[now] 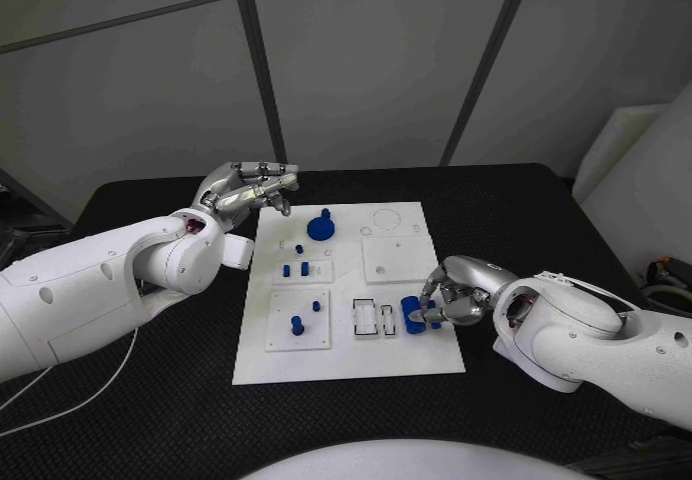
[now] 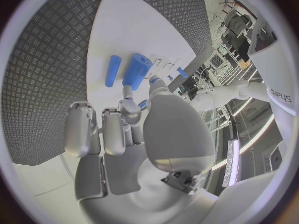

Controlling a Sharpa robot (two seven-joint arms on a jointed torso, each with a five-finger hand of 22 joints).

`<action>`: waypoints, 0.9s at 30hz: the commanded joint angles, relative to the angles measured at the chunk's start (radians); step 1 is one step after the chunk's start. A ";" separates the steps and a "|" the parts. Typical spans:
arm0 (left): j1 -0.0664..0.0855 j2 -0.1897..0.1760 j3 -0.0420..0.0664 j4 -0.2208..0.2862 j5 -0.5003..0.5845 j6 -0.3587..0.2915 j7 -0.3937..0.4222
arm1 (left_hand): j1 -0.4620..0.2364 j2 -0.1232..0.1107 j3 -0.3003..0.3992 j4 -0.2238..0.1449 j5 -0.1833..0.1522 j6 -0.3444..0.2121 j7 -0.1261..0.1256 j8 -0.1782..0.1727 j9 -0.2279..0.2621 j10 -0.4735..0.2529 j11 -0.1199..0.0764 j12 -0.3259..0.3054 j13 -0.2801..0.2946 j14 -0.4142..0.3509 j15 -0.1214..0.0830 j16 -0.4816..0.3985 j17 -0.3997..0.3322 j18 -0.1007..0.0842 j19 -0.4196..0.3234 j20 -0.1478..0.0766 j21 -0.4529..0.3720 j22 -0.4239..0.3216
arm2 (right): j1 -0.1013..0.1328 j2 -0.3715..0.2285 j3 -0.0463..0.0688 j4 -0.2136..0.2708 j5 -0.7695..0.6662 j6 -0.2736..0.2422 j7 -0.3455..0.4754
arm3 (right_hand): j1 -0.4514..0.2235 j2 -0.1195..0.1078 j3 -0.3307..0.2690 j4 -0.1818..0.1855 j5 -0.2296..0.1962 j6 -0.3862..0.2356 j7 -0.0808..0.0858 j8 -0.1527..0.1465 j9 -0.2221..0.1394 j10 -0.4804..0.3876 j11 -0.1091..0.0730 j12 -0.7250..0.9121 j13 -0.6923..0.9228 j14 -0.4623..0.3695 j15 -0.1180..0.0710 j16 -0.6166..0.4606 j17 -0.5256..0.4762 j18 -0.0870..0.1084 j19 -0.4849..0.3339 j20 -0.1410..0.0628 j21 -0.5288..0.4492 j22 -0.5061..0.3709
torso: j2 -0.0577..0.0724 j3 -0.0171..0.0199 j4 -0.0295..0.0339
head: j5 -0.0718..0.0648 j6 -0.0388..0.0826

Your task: Assemble the parts on the task board

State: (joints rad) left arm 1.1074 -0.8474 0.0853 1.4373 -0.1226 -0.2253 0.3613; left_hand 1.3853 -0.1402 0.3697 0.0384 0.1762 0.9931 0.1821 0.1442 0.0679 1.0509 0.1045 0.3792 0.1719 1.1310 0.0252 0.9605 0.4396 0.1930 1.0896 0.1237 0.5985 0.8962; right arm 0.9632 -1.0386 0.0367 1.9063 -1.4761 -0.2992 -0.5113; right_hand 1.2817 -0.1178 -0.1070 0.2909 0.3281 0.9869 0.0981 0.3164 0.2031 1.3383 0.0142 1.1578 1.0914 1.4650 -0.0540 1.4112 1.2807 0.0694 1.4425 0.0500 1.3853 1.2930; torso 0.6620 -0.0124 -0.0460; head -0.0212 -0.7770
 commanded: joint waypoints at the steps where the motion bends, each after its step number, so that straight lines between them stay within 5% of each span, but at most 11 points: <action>1: 0.001 0.000 0.000 0.002 -0.005 0.012 0.014 | -0.007 0.003 -0.007 0.000 -0.006 -0.005 -0.001 0.003 0.001 -0.007 0.002 0.004 0.001 -0.003 0.005 0.001 0.000 -0.010 -0.004 0.005 -0.006 -0.001 | -0.002 0.009 0.000 -0.006 -0.029 0.035 -0.021 | -0.004 0.011 -0.007 0.001 -0.003 -0.006 -0.001 0.010 0.003 -0.007 0.002 -0.003 0.003 0.055 -0.002 0.005 0.001 -0.008 0.005 0.001 0.005 0.001 | 0.001 0.0008 0.0006 | 0.001 -0.002; 18: 0.001 0.007 0.000 0.002 -0.005 0.013 0.012 | -0.010 0.006 -0.012 0.004 -0.006 -0.008 0.000 0.004 0.000 -0.010 0.003 0.006 0.001 -0.003 0.005 0.001 0.000 -0.010 -0.003 0.006 -0.009 -0.004 | -0.021 0.068 -0.001 -0.058 -0.050 0.052 -0.039 | -0.011 0.030 -0.018 0.001 -0.002 -0.010 -0.002 0.022 0.012 -0.008 0.001 -0.003 0.011 0.055 -0.002 0.006 0.003 -0.008 0.003 0.001 0.005 0.001 | 0.001 -0.0007 -0.0002 | 0.010 -0.008; 27: 0.001 0.007 0.000 0.001 -0.005 0.013 0.009 | -0.010 0.007 -0.014 0.006 -0.006 -0.009 0.000 0.003 0.000 -0.011 0.003 0.006 0.001 -0.004 0.006 0.001 0.000 -0.010 -0.003 0.006 -0.010 -0.005 | -0.032 0.081 -0.002 -0.057 -0.037 -0.025 -0.031 | 0.007 0.059 -0.025 -0.002 0.043 -0.010 -0.007 0.044 0.028 0.005 -0.003 0.016 0.043 0.057 -0.005 0.014 0.016 -0.010 0.008 0.000 0.014 0.015 | 0.000 -0.0007 0.0004 | 0.013 -0.008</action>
State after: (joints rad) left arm 1.1074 -0.8411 0.0852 1.4363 -0.1230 -0.2237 0.3612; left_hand 1.3830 -0.1379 0.3636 0.0446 0.1764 0.9931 0.1820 0.1442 0.0679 1.0474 0.1079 0.3792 0.1716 1.1310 0.0253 0.9605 0.4398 0.1929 1.0896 0.1237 0.5947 0.8922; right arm 0.9351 -0.9594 0.0382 1.8471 -1.5178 -0.2880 -0.5402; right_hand 1.2876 -0.0726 -0.1278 0.2896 0.3662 0.9801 0.0912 0.3567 0.2275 1.3381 0.0143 1.1680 1.1311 1.4651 -0.0537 1.4194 1.2950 0.0696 1.4424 0.0500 1.3953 1.3062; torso 0.6618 -0.0128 -0.0451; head -0.0095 -0.7862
